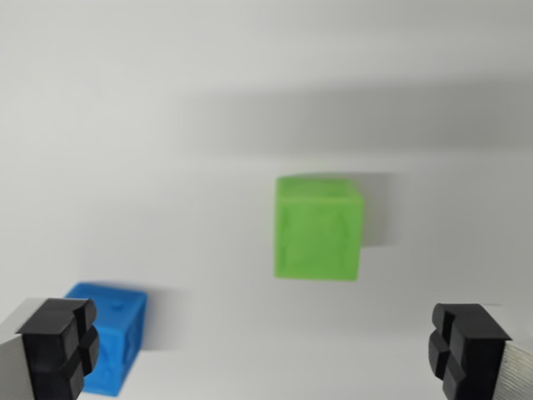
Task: Stack cube
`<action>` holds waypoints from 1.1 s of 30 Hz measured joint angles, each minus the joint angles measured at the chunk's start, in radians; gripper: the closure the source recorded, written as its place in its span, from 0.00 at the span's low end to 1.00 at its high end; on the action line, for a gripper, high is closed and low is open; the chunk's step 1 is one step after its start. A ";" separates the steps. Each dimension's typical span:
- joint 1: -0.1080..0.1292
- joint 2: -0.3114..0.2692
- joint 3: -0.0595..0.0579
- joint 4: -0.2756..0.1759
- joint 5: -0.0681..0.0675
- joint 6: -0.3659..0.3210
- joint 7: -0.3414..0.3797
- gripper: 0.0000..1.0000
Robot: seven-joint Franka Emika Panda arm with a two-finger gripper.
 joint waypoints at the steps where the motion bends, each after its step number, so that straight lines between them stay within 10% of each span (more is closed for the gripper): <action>1: -0.002 0.003 -0.001 -0.008 0.001 0.010 -0.004 0.00; 19: -0.041 0.080 -0.015 -0.122 0.021 0.188 -0.074 0.00; 33: -0.049 0.226 -0.004 -0.118 0.057 0.328 -0.103 0.00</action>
